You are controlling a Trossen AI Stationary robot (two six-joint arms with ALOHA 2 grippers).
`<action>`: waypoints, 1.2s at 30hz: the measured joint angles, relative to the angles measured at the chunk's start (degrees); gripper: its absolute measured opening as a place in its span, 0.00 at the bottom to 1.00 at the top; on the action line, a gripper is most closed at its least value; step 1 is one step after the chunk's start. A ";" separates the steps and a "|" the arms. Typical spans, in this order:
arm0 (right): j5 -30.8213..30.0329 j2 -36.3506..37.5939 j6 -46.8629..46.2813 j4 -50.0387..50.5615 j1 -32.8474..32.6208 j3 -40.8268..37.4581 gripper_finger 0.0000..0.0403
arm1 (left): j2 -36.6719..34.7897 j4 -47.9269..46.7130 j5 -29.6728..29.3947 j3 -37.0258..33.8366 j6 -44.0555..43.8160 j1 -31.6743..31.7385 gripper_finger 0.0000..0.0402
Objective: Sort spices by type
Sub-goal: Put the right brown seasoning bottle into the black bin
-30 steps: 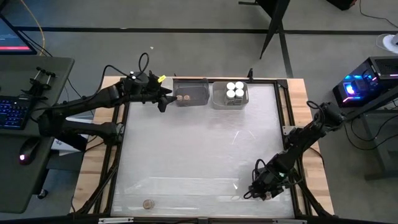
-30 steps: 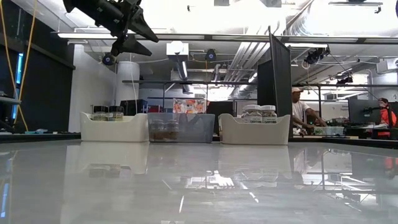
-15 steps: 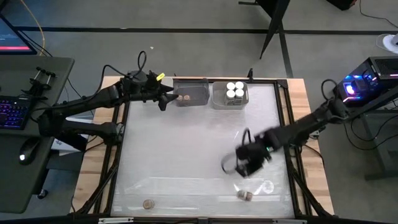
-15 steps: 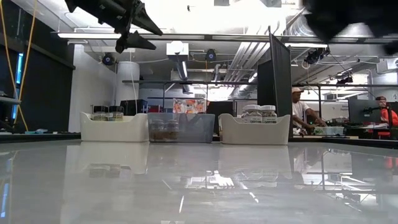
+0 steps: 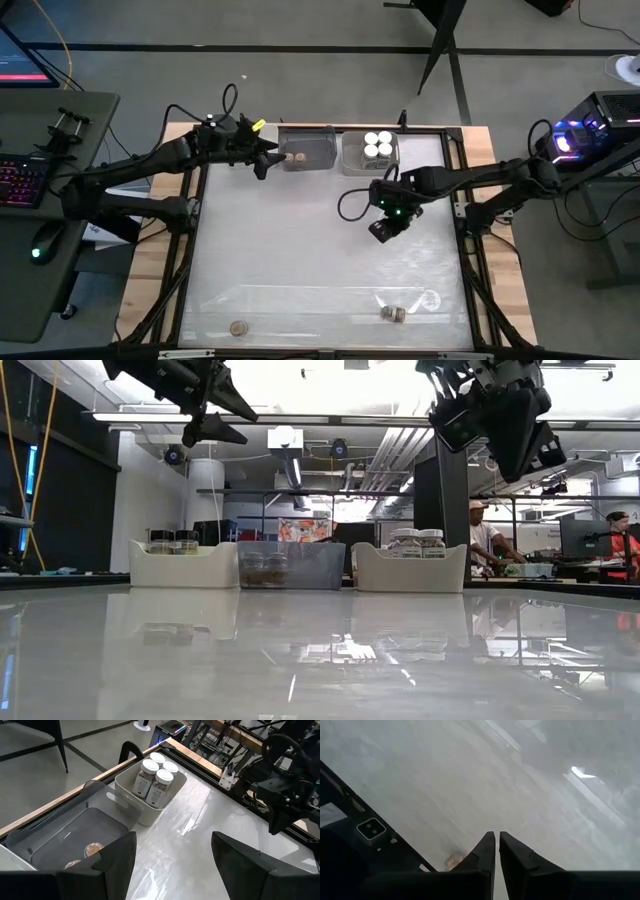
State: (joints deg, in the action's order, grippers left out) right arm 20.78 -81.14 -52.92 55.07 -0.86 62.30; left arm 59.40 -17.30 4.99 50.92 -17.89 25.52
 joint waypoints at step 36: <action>-0.73 -2.36 -14.71 -10.29 -28.80 0.00 0.79 | 0.04 0.42 -0.04 0.02 0.07 0.00 0.61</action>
State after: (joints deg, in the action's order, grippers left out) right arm 20.05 -83.50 -67.63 44.78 -29.66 62.30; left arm 59.44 -16.88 4.95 50.94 -17.82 25.52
